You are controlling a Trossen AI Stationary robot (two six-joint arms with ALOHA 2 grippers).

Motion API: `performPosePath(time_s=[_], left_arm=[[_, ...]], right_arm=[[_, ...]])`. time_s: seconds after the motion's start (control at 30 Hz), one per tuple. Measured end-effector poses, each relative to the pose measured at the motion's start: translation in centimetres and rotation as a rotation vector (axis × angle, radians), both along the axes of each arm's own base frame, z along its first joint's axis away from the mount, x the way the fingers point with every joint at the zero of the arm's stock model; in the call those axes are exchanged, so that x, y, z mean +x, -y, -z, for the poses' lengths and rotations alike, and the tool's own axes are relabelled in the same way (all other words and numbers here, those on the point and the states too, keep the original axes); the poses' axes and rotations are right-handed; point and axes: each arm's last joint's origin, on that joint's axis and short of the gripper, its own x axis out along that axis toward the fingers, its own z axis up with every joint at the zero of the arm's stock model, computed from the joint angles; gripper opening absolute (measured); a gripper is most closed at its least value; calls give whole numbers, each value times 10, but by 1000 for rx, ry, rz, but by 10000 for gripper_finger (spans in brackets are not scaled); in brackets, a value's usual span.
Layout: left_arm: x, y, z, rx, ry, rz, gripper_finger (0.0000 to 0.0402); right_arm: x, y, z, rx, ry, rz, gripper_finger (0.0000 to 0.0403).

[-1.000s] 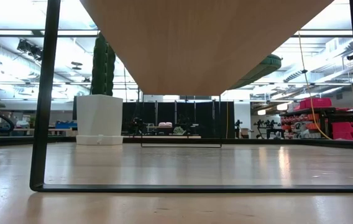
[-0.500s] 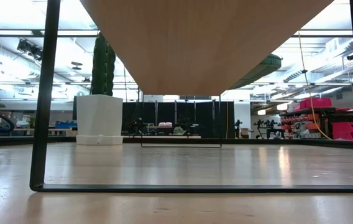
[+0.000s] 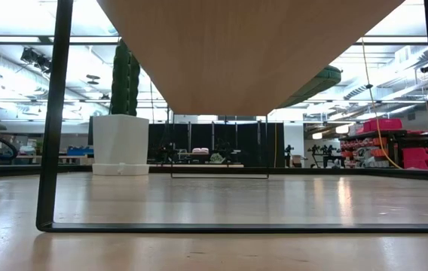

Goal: Pick and place slides into the shelf
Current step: Put the right gray slide on the shelf

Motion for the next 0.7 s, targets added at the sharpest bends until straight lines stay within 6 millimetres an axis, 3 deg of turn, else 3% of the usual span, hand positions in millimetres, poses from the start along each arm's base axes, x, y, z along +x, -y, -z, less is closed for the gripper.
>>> performPosePath(time_s=[0.27,0.7], left_arm=[[-25,4,-20,91,1,-65,199],[-27,-2,-26,164,-30,-162,188]], right_arm=[[11,-3,23,42,-164,-152,70],[70,-11,72,196,-292,-347,71]])
